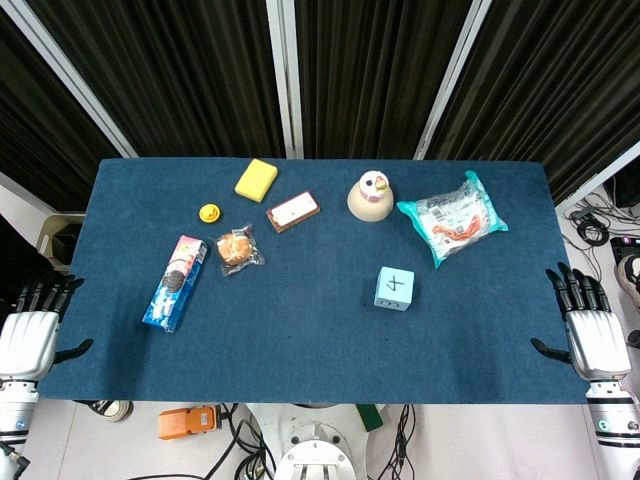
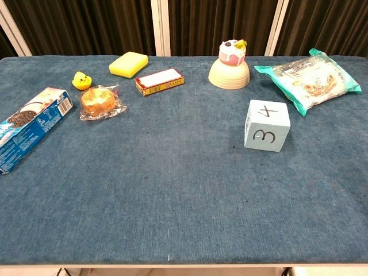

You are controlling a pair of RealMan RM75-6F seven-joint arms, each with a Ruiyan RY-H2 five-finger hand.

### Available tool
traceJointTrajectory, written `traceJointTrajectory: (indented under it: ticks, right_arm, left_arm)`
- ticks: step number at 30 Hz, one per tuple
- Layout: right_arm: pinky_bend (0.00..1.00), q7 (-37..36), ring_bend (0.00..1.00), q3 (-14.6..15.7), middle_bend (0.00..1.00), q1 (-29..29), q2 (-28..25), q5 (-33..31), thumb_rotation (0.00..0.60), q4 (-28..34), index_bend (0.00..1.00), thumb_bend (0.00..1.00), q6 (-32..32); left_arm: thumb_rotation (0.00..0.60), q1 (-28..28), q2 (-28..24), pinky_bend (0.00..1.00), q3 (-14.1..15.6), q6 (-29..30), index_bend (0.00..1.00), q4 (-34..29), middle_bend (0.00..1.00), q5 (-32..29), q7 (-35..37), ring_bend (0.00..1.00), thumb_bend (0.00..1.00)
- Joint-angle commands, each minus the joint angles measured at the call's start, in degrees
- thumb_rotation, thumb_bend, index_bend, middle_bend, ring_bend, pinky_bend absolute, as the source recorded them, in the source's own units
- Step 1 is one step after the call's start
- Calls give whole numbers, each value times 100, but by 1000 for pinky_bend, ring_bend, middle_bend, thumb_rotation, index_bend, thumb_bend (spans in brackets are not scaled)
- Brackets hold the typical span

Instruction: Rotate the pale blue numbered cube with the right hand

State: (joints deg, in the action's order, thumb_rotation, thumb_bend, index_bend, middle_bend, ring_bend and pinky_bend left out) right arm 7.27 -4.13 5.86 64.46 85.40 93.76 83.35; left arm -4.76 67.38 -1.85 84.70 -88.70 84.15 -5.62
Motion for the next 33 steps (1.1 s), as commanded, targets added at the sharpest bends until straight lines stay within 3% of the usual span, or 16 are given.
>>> traceJointTrajectory:
  ticks: [1,7,14,22,33]
  right_arm:
    - [127,55,0,0,11,23,8,-20,600,25,0,127,-44]
    - [145,485,0,-45,11,119,-26,-189,600,449,0,127,-219]
    - [209,1343,0,-215,11,544,-9,-510,600,1499,0,127,-760]
    - [215,3038,0,-683,11,1542,638,-1933,600,2044,0,127,-1601]
    - [219,4548,0,-1076,11,2903,1828,-4017,600,1613,0,127,-1839]
  left_arm:
    - [600,-2,12,0,2,-15,142,4,115,-6,-5,0,0]
    - [600,-4,2,0,-8,26,143,-2,115,44,-14,0,0]
    - [600,-31,49,0,-18,34,142,50,116,108,41,0,0]
    - [600,-50,124,0,-2,42,142,160,115,185,112,0,0]
    - [600,-26,185,0,0,2,142,318,116,103,212,0,0]
